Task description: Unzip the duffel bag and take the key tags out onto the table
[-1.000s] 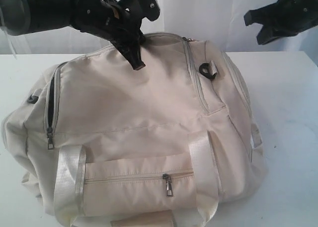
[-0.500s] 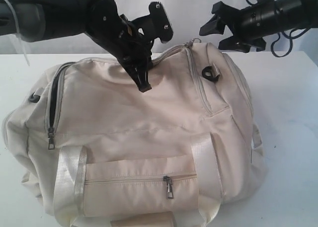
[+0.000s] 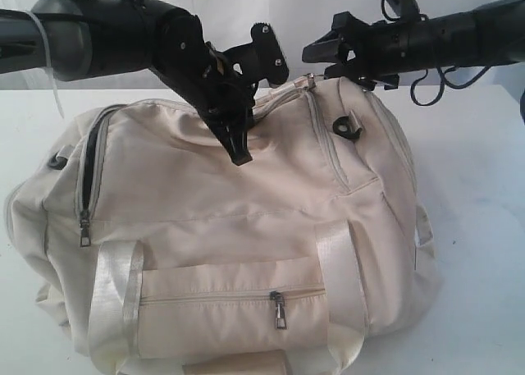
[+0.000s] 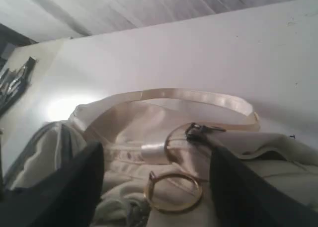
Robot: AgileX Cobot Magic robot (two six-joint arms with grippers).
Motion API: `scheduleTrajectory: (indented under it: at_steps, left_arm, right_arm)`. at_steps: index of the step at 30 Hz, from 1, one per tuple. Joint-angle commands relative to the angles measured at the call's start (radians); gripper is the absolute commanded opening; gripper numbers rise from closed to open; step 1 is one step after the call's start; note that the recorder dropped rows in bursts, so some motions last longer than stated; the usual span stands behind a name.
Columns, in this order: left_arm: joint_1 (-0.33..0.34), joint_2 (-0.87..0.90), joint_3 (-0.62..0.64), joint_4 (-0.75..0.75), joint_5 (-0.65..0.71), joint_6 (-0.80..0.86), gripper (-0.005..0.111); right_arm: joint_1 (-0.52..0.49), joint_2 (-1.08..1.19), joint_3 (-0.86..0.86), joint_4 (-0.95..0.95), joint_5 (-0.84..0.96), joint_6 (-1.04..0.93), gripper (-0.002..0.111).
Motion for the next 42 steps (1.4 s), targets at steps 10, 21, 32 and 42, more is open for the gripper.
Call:
scheduleTrajectory:
  at_steps: [10, 21, 32, 42]
  left_arm:
    - [-0.002, 0.002, 0.001, -0.004, 0.027, 0.001, 0.000]
    - [-0.002, 0.002, 0.001, -0.004, 0.012, 0.001, 0.000]
    - [-0.002, 0.002, 0.001, -0.004, 0.007, -0.010, 0.000]
    - [-0.002, 0.002, 0.001, 0.000, -0.061, -0.087, 0.000]
  right_arm:
    - [0.001, 0.002, -0.002, -0.085, -0.047, -0.367, 0.017]
    - [0.001, -0.048, -0.002, -0.066, -0.091, -0.397, 0.000]
    - [0.001, -0.145, -0.002, -0.106, 0.036, -0.380, 0.000]
    - [0.001, -0.193, 0.018, -0.425, 0.204, -0.146, 0.000]
